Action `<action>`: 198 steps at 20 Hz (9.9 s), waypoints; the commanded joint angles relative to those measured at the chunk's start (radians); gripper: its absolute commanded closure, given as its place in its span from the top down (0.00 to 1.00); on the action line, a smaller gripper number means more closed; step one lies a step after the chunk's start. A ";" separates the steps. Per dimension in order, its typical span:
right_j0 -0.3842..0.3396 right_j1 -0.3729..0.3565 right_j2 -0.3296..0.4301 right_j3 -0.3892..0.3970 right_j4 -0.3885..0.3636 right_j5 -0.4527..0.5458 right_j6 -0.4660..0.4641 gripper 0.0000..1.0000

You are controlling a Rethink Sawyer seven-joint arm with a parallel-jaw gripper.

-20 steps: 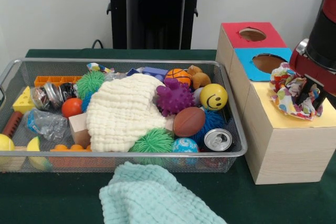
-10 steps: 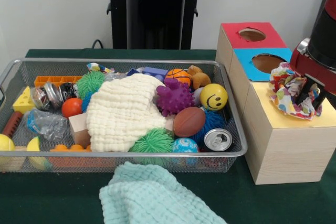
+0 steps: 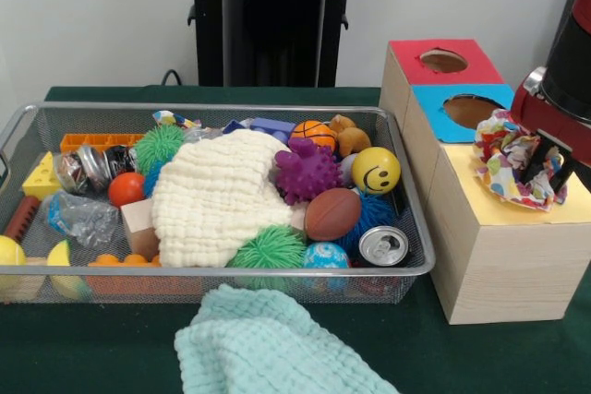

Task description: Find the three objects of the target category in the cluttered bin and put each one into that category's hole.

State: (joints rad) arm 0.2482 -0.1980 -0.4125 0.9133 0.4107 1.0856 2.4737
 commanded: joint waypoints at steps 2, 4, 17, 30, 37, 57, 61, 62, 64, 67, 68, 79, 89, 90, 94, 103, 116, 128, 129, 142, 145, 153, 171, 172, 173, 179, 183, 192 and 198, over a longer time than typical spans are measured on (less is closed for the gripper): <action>-0.045 0.177 0.117 0.112 -0.107 -0.399 0.031 1.00; -0.049 0.170 0.121 0.117 -0.108 -0.393 0.023 1.00; -0.055 0.070 0.128 0.165 -0.115 -0.342 -0.031 1.00; -0.074 -0.078 0.136 0.240 -0.207 -0.311 -0.157 1.00; -0.104 -0.143 0.164 0.220 -0.268 -0.187 -0.230 1.00; -0.229 -0.312 0.323 0.323 -0.346 -0.103 -0.218 1.00; -0.221 -0.303 0.331 0.331 -0.362 -0.112 -0.169 1.00; -0.220 -0.303 0.334 0.332 -0.363 -0.108 -0.160 1.00; -0.218 -0.300 0.336 0.329 -0.361 -0.092 -0.141 1.00; -0.215 -0.292 0.337 0.317 -0.360 -0.055 -0.120 0.00; -0.215 -0.292 0.338 0.316 -0.362 -0.058 -0.118 0.00; -0.215 -0.298 0.346 0.311 -0.392 -0.050 -0.105 0.00; -0.161 -0.371 0.328 0.307 -0.360 0.060 -0.012 0.00; -0.154 -0.378 0.323 0.303 -0.361 0.068 -0.004 0.00; -0.128 -0.423 0.308 0.340 -0.347 0.080 0.034 0.00; -0.101 -0.400 0.307 0.374 -0.349 -0.003 0.067 0.00; -0.109 -0.346 0.310 0.421 -0.374 -0.175 0.056 0.00; -0.094 -0.269 0.299 0.395 -0.379 -0.257 0.079 0.00; -0.089 -0.266 0.296 0.386 -0.378 -0.250 0.083 0.00; -0.087 -0.196 0.290 0.334 -0.378 -0.289 0.095 0.00; -0.079 -0.182 0.288 0.326 -0.376 -0.300 0.107 0.00; -0.078 -0.113 0.303 0.285 -0.366 -0.284 0.096 0.00; -0.103 0.256 0.357 0.150 -0.345 -0.639 0.147 0.00; -0.094 0.256 0.343 0.143 -0.344 -0.623 0.163 0.00; -0.093 0.252 0.339 0.144 -0.340 -0.598 0.165 0.00; -0.121 0.137 0.359 0.217 -0.339 -0.449 0.074 0.00; -0.119 0.017 0.330 0.278 -0.358 -0.361 0.040 0.00; -0.123 -0.193 0.287 0.411 -0.341 -0.333 0.058 0.00; -0.117 -0.238 0.271 0.394 -0.358 -0.300 0.040 0.00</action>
State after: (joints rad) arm 0.1633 -0.3737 -0.1509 1.2070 0.0771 0.7765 2.4680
